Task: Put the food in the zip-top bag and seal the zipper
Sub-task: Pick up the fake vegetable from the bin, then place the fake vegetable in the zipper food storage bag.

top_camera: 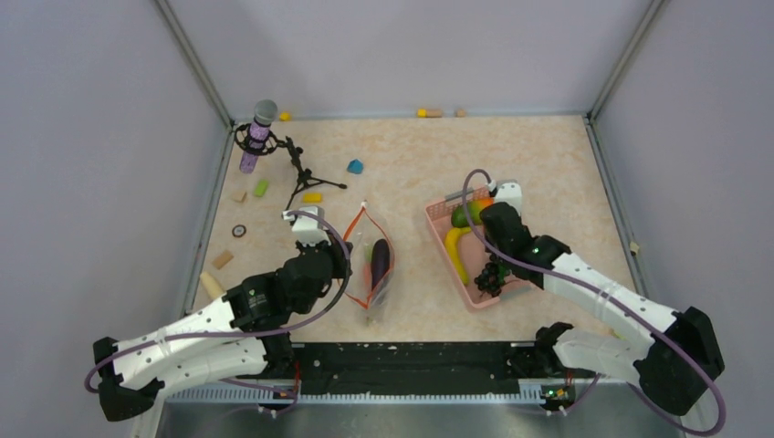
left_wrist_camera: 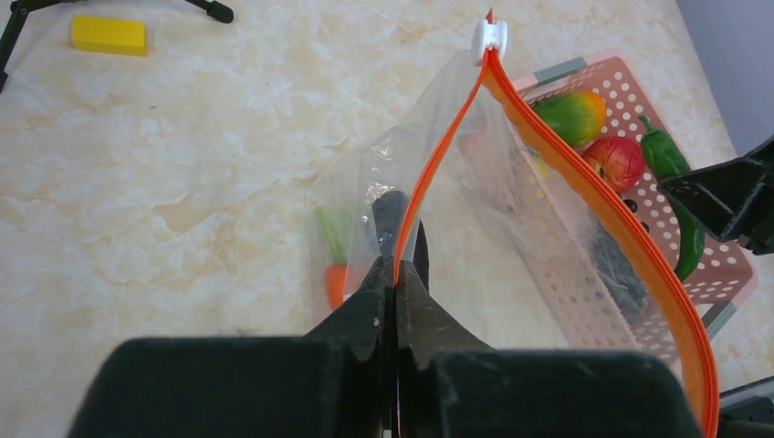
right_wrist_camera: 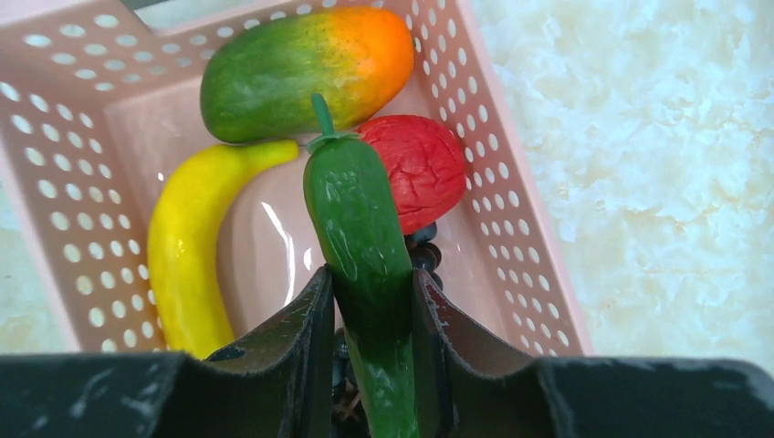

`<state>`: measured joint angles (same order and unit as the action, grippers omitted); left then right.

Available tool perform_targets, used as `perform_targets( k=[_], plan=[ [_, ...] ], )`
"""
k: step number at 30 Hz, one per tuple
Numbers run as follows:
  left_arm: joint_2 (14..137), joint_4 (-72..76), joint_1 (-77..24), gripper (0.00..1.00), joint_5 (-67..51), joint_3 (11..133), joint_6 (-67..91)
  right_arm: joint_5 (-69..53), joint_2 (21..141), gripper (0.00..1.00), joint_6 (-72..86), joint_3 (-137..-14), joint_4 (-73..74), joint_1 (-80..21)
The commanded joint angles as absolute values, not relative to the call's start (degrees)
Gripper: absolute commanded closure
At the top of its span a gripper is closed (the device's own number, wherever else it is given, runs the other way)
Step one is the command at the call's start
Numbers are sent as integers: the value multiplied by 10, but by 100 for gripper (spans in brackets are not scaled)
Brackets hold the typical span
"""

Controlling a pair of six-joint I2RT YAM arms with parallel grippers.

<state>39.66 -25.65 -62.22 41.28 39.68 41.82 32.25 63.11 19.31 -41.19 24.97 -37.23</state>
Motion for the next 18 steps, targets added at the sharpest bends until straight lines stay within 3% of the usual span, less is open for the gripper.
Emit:
perform_targets(
  k=[1, 6, 11, 18],
  plan=[
    [398, -238, -620, 100, 407, 398, 414, 313, 563, 100, 198, -395, 205, -366],
    [396, -238, -620, 100, 405, 397, 415, 265, 467, 100, 181, -374, 152, -366],
    [397, -236, -620, 100, 402, 396, 416, 135, 393, 100, 154, -345, 48, -366],
    [399, -236, -620, 100, 401, 396, 420, -122, 426, 100, 172, -384, -112, -366]
  ],
)
